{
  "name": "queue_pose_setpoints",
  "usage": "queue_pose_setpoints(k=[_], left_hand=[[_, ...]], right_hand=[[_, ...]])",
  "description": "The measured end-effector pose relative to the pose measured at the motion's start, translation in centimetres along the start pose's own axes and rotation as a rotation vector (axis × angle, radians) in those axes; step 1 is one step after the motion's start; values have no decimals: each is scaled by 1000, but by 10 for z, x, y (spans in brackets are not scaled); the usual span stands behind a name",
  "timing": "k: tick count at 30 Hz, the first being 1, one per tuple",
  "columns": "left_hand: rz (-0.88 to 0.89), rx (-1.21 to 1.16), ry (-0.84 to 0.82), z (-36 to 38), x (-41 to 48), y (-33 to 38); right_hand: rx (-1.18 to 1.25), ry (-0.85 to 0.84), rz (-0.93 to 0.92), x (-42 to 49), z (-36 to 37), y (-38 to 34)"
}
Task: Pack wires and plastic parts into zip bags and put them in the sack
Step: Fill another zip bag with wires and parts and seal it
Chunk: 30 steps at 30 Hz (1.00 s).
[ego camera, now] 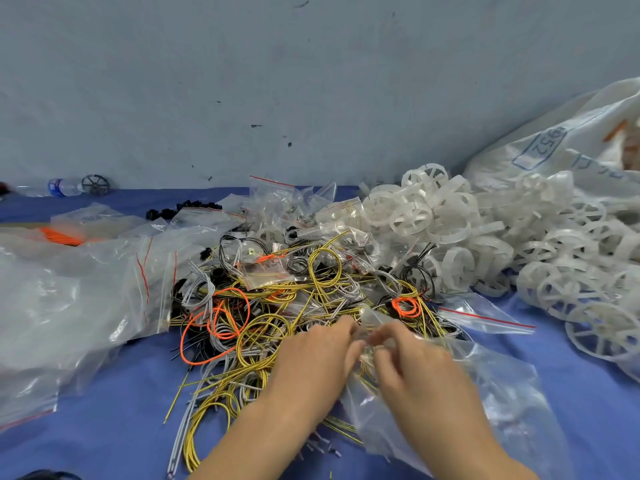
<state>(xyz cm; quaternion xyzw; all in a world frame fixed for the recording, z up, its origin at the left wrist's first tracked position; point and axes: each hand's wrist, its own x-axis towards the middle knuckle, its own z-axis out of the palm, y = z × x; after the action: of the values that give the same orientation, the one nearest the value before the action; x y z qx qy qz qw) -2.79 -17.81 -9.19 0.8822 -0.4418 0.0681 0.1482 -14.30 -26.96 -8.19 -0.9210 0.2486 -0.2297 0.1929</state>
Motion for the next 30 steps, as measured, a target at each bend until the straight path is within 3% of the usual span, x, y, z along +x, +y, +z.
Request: queue_pose_setpoints(k=[7,9,13,18,25,30], left_hand=[[-146,-35,252,-6,4,-42],[-144,-41,228,-4,8,-45],[-21,207,205,5,17,-38],[-99,259,124,22,35,-36],[-96,-6,321,15,33,-40],[-12,-196,511,-23,31,-33]], right_hand=[[-135,126,-98,4,-8,19],[-152,123,-158,0,-8,16],[-77,-72,-138,0,5,22],[55,-159,-71,7,3,29],[-39,-94,-129,9,-4,26],[25,111,-173,16,-10,15]])
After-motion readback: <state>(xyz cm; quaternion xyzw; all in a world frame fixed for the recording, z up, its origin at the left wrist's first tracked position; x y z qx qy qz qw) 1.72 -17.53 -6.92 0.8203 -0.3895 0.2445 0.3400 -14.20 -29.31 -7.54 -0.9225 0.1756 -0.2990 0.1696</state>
